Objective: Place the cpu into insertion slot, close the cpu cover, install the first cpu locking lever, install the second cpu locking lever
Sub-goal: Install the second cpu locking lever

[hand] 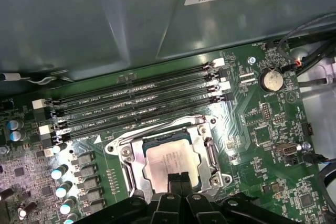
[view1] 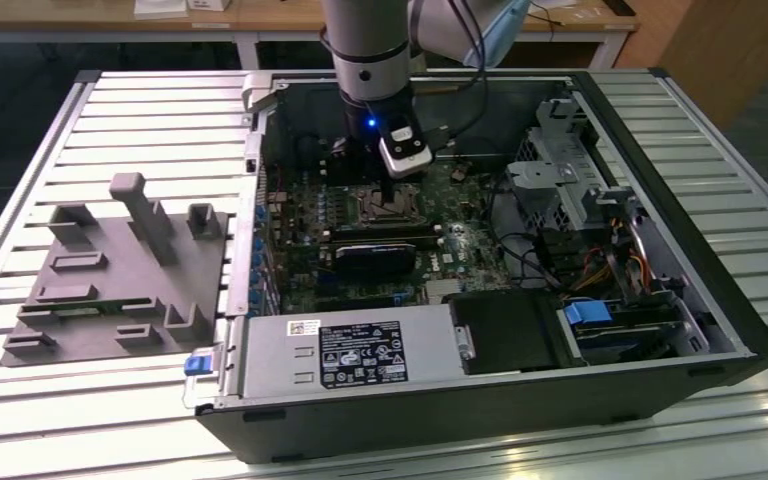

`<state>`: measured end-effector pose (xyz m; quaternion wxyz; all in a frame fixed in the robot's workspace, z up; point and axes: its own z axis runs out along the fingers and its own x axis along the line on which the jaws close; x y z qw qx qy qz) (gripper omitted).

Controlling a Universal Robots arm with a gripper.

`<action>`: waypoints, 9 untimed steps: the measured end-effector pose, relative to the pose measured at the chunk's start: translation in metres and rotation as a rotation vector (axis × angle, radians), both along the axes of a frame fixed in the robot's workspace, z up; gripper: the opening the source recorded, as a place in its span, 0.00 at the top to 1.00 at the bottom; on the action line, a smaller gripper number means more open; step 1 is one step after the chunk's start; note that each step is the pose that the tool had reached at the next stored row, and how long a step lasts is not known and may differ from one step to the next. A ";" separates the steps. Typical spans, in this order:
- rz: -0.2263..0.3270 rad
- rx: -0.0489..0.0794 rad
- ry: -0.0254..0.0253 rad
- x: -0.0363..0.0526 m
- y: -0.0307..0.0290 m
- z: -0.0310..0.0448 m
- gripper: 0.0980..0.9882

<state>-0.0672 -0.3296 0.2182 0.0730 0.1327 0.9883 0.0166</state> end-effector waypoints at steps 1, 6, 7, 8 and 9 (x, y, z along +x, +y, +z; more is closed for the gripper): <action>0.000 0.000 -0.0002 0.0000 0.0000 0.0009 1.00; 0.000 0.000 -0.0002 0.0000 0.0001 0.0082 1.00; 0.000 0.000 -0.0002 0.0000 0.0001 0.0100 1.00; 0.000 0.000 -0.0003 0.0000 0.0001 0.0119 1.00; 0.000 0.000 -0.0002 0.0000 0.0000 0.0138 1.00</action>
